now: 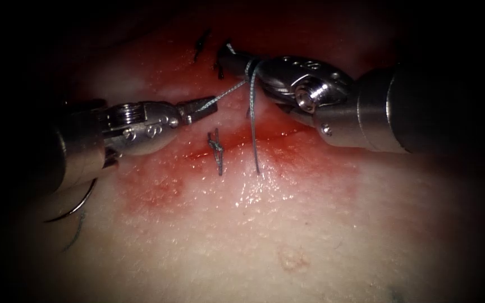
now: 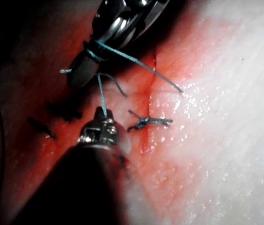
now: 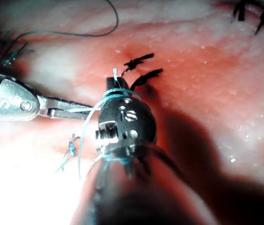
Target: Wound Closure
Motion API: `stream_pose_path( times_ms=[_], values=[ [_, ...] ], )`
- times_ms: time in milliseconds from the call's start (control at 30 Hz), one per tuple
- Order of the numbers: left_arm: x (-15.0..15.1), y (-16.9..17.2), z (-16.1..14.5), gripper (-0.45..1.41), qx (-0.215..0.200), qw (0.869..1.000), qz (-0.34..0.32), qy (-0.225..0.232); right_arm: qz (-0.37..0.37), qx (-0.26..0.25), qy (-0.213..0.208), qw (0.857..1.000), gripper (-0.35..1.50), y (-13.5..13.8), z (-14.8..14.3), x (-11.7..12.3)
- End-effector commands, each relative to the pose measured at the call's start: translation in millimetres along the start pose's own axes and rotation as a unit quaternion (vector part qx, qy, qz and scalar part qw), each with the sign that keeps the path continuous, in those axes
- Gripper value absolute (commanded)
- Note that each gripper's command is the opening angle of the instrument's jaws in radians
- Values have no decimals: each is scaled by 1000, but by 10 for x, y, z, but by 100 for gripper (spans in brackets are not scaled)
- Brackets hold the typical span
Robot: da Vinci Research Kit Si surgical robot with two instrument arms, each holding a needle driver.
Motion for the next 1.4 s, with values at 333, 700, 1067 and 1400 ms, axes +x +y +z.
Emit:
stream_pose_path(
  times_ms=[333,700,1067,1400],
  values=[
    [-23,-6,27,-45,-14,1000,-12,-22,-49,25,65,996,-35,-24,-25,-50],
    [-12,-71,12,-45,-6,1000,-22,-17,-72,30,88,993,-35,-23,-69,-79],
    [-2,-139,-3,-45,18,999,-25,-11,-82,30,72,994,-35,-38,-101,-95],
    [1,-196,5,-45,40,999,-21,-10,-98,26,66,993,-35,-45,-122,-102]
  ],
)
